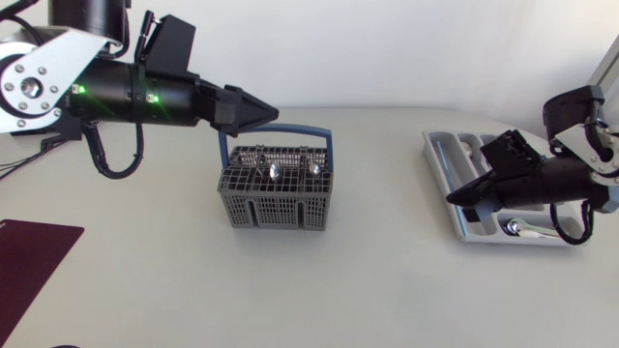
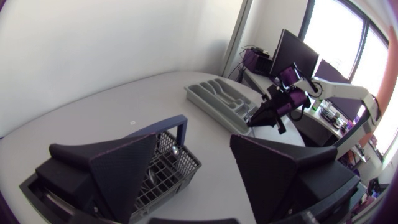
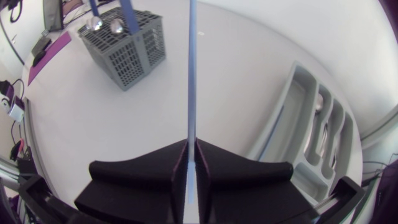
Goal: Transfer all utensils from the basket to the drawer tray.
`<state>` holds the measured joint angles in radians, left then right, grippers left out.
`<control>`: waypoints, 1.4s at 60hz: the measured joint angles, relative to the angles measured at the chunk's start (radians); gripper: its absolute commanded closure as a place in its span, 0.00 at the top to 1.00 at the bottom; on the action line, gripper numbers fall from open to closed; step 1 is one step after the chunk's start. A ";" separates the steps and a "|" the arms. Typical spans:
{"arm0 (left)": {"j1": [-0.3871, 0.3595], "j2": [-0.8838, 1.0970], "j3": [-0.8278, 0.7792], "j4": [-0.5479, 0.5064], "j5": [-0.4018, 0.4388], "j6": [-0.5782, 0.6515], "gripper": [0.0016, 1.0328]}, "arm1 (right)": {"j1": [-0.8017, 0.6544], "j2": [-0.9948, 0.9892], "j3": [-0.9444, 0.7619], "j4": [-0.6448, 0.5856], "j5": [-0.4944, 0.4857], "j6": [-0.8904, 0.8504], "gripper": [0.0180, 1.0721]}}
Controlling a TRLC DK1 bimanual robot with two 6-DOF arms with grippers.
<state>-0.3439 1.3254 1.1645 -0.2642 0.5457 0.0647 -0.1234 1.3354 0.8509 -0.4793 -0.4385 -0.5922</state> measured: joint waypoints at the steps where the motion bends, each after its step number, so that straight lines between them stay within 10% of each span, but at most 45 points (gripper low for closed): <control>1: 0.003 0.000 -0.004 -0.001 -0.002 0.007 0.81 | -0.015 0.014 0.007 0.005 0.000 0.000 0.06; 39: 0.050 0.000 -0.135 -0.018 -0.077 0.324 0.81 | -0.153 0.457 0.277 0.151 0.180 0.246 0.08; 63: 0.061 -0.001 -0.236 0.072 -0.161 0.546 0.81 | -0.127 0.537 0.288 0.158 0.220 0.275 0.61; 84: 0.037 -0.001 -0.250 0.084 -0.231 0.785 0.81 | -0.109 0.438 0.252 0.158 0.220 0.243 0.71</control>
<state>-0.3073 1.3247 0.9146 -0.1802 0.3149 0.8501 -0.2321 1.7729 1.1030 -0.3218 -0.2188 -0.3489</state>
